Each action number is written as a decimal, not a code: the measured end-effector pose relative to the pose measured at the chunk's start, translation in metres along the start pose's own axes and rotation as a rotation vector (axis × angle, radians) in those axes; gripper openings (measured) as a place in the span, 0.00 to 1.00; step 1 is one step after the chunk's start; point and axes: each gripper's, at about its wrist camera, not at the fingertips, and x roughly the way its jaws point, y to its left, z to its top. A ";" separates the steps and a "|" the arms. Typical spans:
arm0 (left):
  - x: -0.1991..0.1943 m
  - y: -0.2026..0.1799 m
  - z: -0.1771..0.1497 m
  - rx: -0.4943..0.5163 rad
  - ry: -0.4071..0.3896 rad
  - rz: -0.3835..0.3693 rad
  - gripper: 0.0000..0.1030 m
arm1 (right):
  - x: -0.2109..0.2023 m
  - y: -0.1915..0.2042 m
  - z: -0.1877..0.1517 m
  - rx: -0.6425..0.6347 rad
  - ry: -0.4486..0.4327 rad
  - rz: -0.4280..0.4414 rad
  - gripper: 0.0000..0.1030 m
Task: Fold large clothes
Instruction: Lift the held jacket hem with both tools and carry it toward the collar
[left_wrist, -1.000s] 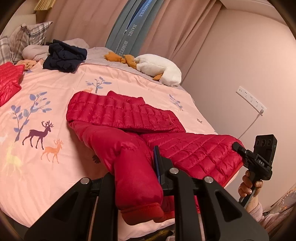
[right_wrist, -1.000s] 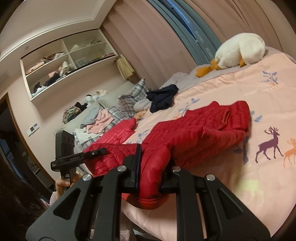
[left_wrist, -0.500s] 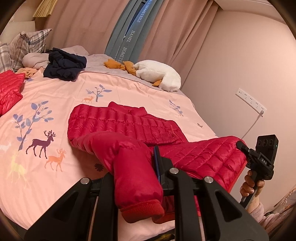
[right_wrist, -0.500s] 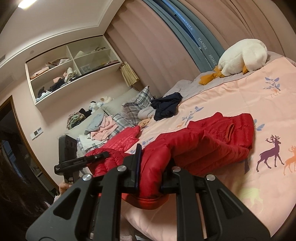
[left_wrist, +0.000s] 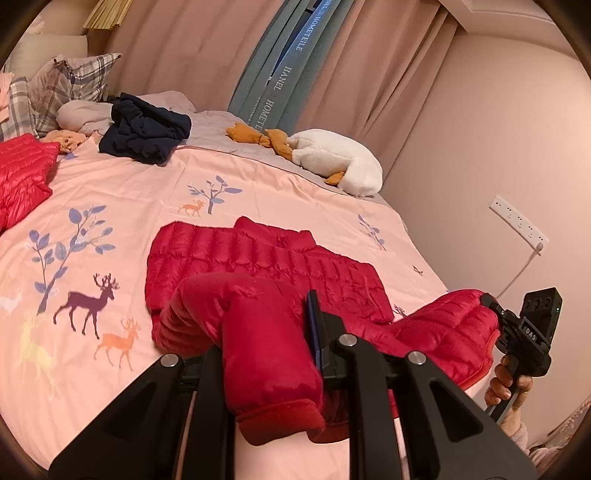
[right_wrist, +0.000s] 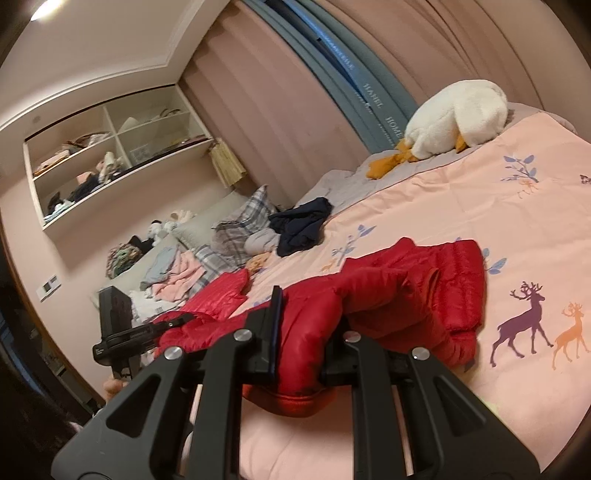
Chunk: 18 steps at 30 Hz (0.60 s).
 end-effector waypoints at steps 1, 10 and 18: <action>0.005 0.003 0.003 -0.008 0.000 0.006 0.16 | 0.003 -0.003 0.001 0.004 -0.003 -0.014 0.15; 0.042 0.016 0.024 -0.028 -0.001 0.064 0.16 | 0.029 -0.029 0.013 0.024 -0.016 -0.112 0.15; 0.068 0.021 0.033 -0.001 0.003 0.113 0.16 | 0.052 -0.047 0.020 0.017 -0.015 -0.184 0.15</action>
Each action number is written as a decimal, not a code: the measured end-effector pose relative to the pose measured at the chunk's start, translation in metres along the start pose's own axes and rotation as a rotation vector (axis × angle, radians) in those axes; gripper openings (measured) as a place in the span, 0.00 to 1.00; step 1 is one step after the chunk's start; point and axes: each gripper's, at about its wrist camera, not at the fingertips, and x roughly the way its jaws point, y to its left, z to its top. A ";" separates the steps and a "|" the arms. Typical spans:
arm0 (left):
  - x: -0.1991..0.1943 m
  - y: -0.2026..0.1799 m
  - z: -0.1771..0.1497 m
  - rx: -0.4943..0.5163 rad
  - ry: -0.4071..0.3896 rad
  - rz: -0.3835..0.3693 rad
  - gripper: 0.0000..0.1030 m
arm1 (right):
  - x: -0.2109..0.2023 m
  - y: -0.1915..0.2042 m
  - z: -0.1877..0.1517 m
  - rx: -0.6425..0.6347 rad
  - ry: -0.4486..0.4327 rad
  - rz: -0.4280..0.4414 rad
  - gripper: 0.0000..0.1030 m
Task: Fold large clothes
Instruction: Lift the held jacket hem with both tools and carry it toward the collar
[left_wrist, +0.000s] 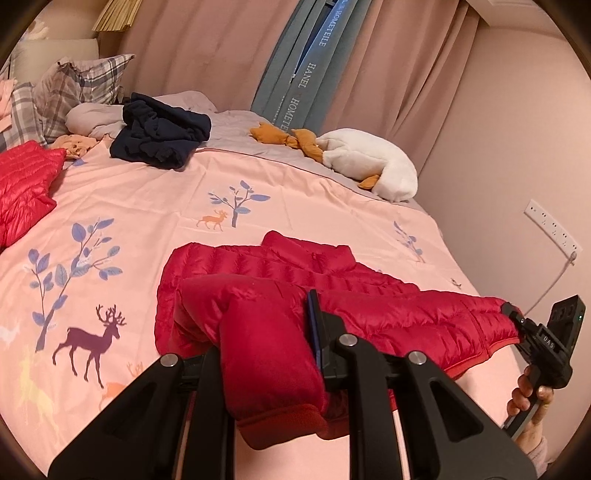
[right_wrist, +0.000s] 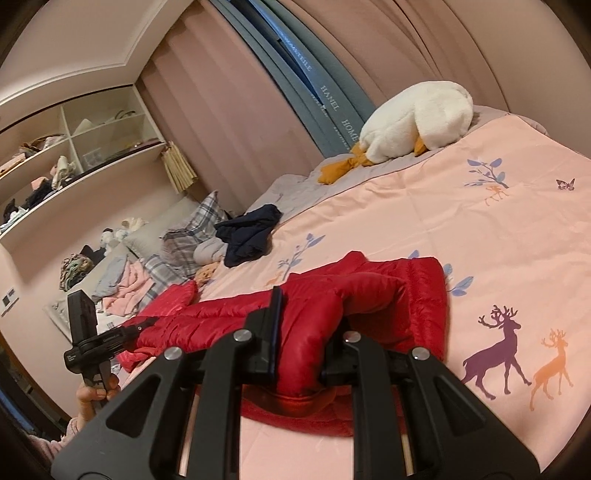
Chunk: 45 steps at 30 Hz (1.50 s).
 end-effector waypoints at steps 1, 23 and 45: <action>0.004 0.000 0.001 0.006 -0.001 0.006 0.16 | 0.002 -0.001 0.000 0.000 0.000 -0.006 0.15; 0.074 -0.008 0.040 0.062 0.000 0.099 0.16 | 0.054 -0.027 0.025 0.018 0.015 -0.088 0.15; 0.181 0.025 0.048 -0.024 0.159 0.239 0.20 | 0.162 -0.064 0.036 0.012 0.172 -0.248 0.16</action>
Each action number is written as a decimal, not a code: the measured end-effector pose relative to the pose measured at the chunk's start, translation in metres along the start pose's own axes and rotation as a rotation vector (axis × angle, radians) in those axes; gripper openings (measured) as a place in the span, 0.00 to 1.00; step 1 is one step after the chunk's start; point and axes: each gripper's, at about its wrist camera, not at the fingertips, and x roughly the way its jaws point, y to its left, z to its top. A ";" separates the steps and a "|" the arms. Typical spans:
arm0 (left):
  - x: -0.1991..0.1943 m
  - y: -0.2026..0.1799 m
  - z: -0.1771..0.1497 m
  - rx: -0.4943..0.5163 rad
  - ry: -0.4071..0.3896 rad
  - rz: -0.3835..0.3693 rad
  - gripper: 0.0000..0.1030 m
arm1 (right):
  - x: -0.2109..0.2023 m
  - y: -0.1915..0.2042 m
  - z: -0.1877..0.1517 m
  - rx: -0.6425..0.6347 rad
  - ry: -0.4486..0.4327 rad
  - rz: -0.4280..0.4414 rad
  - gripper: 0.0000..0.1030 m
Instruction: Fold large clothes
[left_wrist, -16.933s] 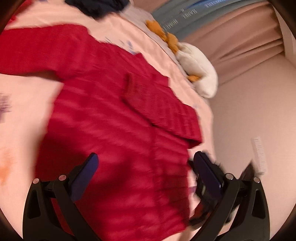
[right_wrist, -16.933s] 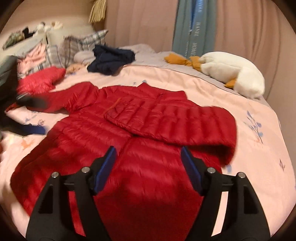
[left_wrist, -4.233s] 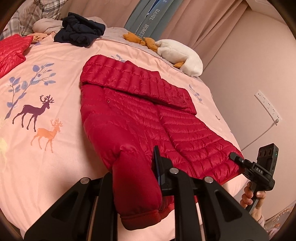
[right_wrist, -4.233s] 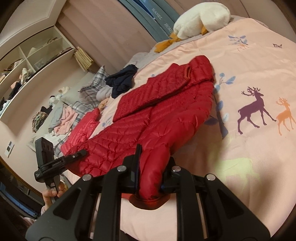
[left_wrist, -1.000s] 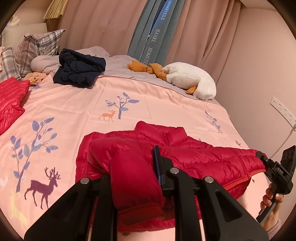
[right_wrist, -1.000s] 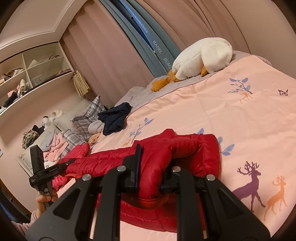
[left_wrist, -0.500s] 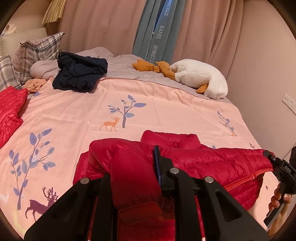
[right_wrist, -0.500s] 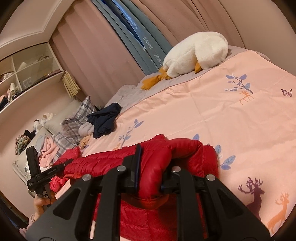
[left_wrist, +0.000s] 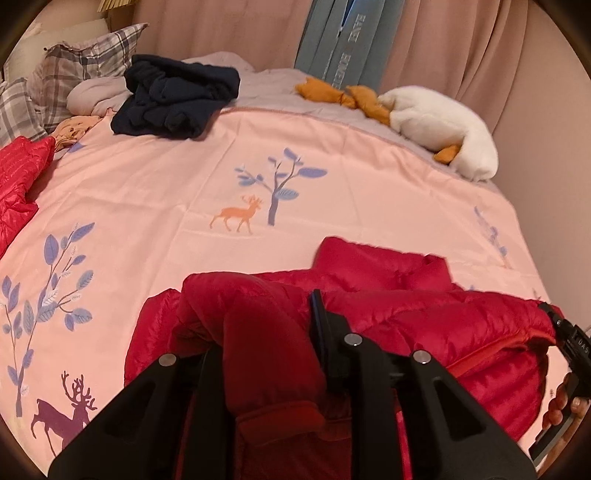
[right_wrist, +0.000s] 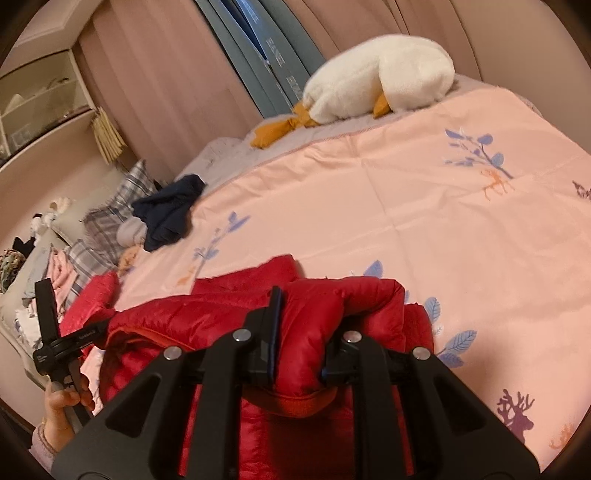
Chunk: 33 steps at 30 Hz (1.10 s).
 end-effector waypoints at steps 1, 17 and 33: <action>0.004 -0.001 0.000 0.004 0.006 0.007 0.20 | 0.004 -0.001 0.000 0.003 0.008 -0.007 0.16; 0.041 0.004 0.013 -0.012 0.094 0.060 0.21 | 0.057 -0.005 0.014 0.004 0.093 -0.077 0.16; 0.055 0.001 0.012 0.007 0.126 0.074 0.22 | 0.071 -0.008 0.011 0.013 0.138 -0.107 0.21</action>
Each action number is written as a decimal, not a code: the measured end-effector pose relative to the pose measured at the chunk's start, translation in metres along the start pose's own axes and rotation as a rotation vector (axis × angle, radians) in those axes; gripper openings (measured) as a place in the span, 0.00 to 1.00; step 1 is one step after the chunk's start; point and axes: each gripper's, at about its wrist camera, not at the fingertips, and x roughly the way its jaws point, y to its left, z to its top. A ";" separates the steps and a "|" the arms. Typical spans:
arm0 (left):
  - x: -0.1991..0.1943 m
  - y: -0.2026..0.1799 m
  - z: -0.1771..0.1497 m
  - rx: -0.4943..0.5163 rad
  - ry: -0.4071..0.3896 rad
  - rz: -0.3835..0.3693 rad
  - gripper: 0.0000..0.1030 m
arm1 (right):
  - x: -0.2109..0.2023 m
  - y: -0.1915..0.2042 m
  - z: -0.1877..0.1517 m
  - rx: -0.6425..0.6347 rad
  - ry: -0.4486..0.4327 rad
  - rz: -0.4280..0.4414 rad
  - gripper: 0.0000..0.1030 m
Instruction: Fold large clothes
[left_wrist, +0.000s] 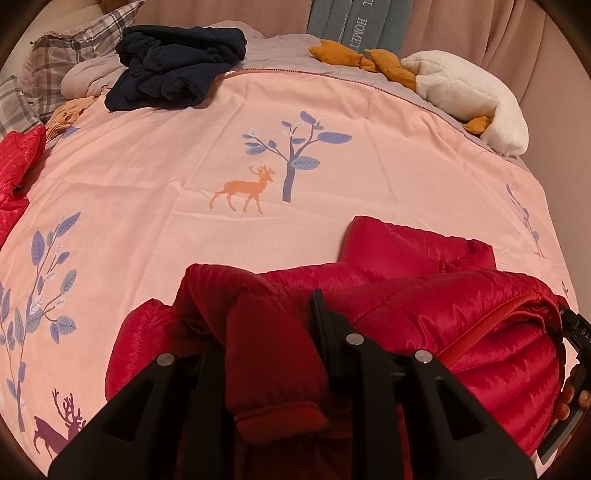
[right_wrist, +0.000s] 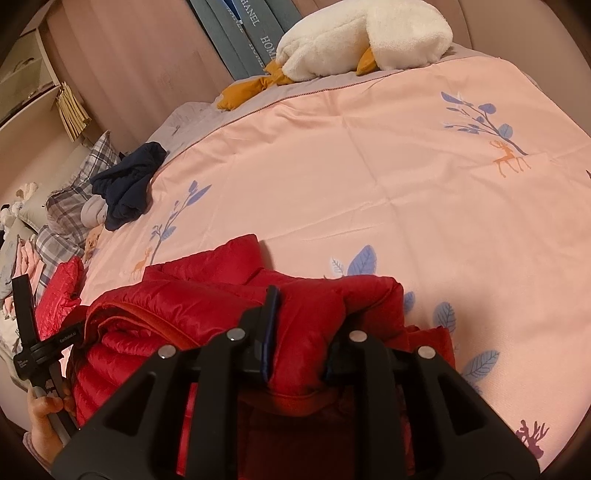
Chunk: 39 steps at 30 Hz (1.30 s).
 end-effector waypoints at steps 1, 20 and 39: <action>0.000 0.000 0.000 0.002 0.001 0.002 0.22 | 0.000 0.000 0.000 0.001 0.001 0.000 0.21; 0.010 -0.001 -0.002 0.014 0.018 -0.002 0.22 | 0.004 -0.001 -0.002 -0.004 0.010 -0.018 0.22; 0.013 -0.003 -0.003 0.028 0.015 0.008 0.22 | 0.005 -0.001 -0.001 -0.004 0.012 -0.018 0.22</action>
